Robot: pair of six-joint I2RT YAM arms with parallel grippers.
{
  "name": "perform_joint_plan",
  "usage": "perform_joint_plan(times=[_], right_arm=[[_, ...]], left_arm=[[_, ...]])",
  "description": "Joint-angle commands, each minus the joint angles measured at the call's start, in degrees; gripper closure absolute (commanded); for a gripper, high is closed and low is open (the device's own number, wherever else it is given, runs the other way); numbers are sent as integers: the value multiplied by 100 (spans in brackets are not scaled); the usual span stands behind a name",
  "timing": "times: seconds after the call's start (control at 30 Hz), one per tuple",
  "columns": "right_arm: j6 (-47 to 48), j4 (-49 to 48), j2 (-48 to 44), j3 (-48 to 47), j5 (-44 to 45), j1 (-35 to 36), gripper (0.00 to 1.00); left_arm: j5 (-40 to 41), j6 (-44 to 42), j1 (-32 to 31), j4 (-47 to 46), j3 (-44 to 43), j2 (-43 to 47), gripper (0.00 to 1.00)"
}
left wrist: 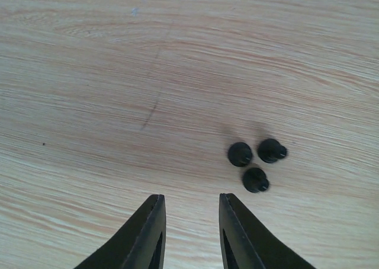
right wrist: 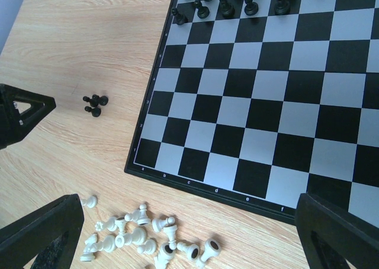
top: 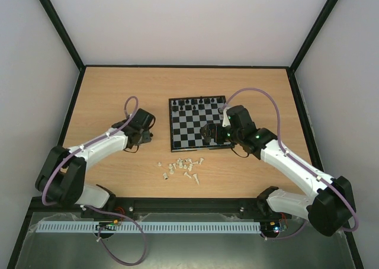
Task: Set up the chess pieces on the board
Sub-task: Pick up the chess piece at the center of the board.
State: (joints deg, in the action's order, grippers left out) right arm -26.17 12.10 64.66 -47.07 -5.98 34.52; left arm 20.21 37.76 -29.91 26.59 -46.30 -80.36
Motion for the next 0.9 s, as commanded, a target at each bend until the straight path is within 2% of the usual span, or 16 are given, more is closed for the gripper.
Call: perform_joint_plan(times=[0.0,0.23,0.57,0.87], right_arm=[[16,47,61,40,-74,28,1],[16,51,79,45,-77,28,1],[17,47,90,32,-97,28,1],[24,47,81,39,-96,28,1]], left_arm=[[-391,-164,236,-563,155,-208,74],[-763,-279,292,-871,-114,-616,74],[-693,-317,349,-949,-237,-1029,73],[-694,-388,442,-1033,-376,-1301,77]])
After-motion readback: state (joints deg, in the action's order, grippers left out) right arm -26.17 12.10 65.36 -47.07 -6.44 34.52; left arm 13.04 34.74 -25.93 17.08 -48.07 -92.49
